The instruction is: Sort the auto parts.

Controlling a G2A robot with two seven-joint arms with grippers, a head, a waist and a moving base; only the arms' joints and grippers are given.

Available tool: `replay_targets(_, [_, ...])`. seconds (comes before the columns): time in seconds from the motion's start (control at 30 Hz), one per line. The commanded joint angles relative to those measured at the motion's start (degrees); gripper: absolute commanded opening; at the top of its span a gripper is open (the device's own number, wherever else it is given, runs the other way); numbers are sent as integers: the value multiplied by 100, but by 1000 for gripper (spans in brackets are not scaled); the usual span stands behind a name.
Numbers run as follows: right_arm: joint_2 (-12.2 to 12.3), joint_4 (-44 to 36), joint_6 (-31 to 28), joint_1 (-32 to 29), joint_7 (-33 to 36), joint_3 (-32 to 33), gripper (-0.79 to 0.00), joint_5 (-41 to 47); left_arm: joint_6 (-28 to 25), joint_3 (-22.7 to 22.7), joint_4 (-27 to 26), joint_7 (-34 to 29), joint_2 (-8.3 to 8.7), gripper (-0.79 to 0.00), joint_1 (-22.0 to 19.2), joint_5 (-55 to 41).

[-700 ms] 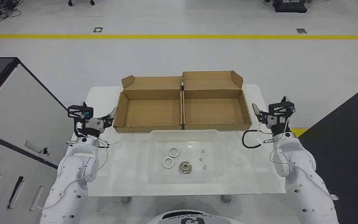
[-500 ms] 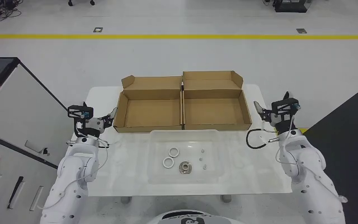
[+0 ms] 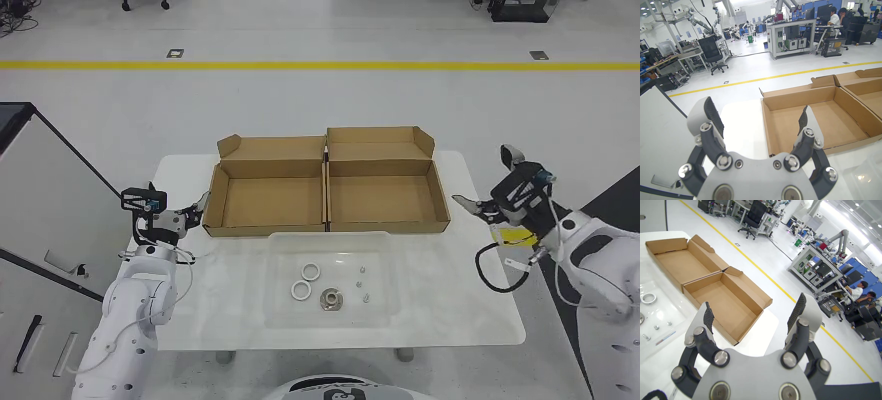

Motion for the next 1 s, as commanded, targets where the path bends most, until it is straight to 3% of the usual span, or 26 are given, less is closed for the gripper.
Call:
replay_targets(0.0, [52,-18,-358,205,370,-19,0,183,0,0,0,0,0,0,0,0])
replay_targets(0.3, [240,22,-1191,1174,1481,-795,0,566,0,0,0,0,0,0,0,0])
replay_targets(0.47, [318,45,-1263,1662,1920,-1396,0,750,0,0,0,0,0,0,0,0])
replay_targets(0.97, [966,202,-1403,2582,1781,-3248,0,-133,0,0,0,0,0,0,0,0])
